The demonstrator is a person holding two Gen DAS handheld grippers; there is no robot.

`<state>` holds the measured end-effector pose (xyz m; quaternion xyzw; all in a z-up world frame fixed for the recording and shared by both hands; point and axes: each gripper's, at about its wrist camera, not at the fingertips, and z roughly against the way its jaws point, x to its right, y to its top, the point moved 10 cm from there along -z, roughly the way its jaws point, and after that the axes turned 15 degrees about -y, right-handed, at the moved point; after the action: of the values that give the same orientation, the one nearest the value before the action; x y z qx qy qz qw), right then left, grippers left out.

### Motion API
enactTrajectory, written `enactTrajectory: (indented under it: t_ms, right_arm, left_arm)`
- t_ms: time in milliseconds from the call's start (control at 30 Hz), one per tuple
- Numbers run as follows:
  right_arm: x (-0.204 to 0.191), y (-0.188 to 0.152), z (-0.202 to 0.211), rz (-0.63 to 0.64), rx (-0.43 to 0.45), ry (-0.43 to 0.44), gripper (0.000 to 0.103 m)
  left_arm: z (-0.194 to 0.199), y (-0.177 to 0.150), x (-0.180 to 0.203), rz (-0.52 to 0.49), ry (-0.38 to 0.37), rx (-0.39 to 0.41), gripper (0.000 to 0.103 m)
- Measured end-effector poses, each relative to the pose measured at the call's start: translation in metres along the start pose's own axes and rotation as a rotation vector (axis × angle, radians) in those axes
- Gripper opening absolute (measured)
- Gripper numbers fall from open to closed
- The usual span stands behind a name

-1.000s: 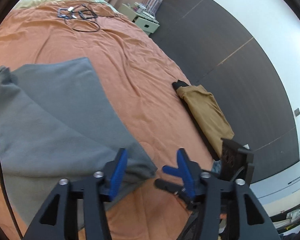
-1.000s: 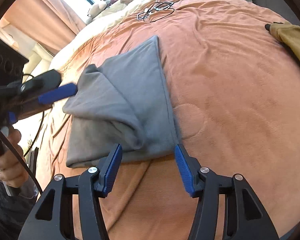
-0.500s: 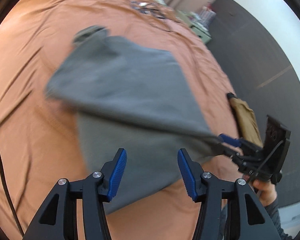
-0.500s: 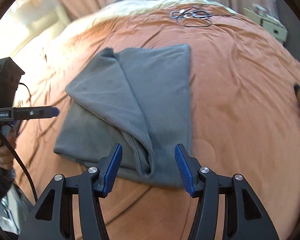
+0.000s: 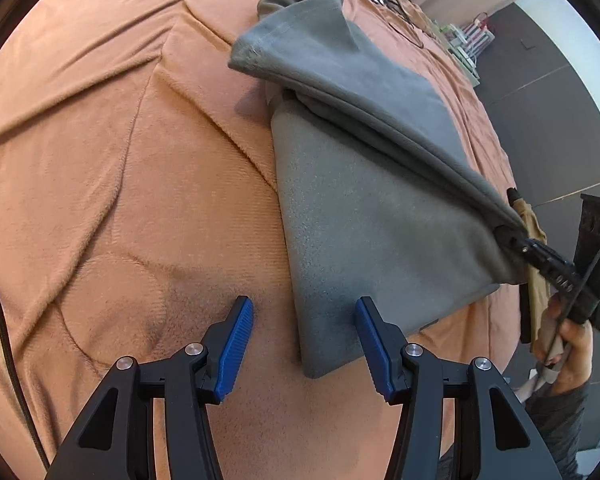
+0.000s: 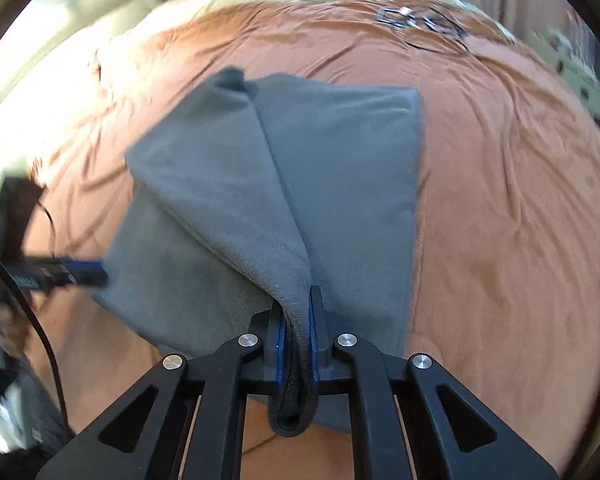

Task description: Fold small clothes

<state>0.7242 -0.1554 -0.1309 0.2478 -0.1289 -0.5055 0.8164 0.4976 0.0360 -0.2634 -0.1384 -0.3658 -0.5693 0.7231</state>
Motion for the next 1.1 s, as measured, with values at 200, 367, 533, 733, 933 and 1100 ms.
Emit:
enactTrajectory:
  t_ms: [200, 367, 533, 733, 933, 1100]
  right_arm:
    - [0.030, -0.016, 0.003, -0.152, -0.016, 0.112, 0.004]
    - [0.047, -0.038, -0.018, -0.125, -0.055, -0.018, 0.008]
    - [0.051, -0.022, -0.003, -0.039, 0.016, -0.174, 0.058]
    - [0.004, 0.004, 0.011, 0.106, 0.074, -0.172, 0.063]
    - [-0.050, 0.023, -0.020, 0.238, 0.048, -0.177, 0.063]
    - [-0.091, 0.043, -0.048, 0.327, 0.018, -0.167, 0.070]
  left_arm:
    - [-0.007, -0.002, 0.000, -0.025, 0.039, -0.041, 0.035]
    - [-0.011, 0.001, 0.000, -0.026, 0.040, -0.060, 0.035]
    - [-0.004, 0.013, 0.003, -0.030, 0.026, -0.041, 0.035]
    - [0.004, 0.032, 0.002, -0.021, 0.000, 0.015, 0.035]
    - [0.008, 0.043, -0.007, 0.001, -0.023, 0.041, 0.035]
    - [0.017, 0.052, -0.019, 0.022, -0.037, 0.060, 0.035]
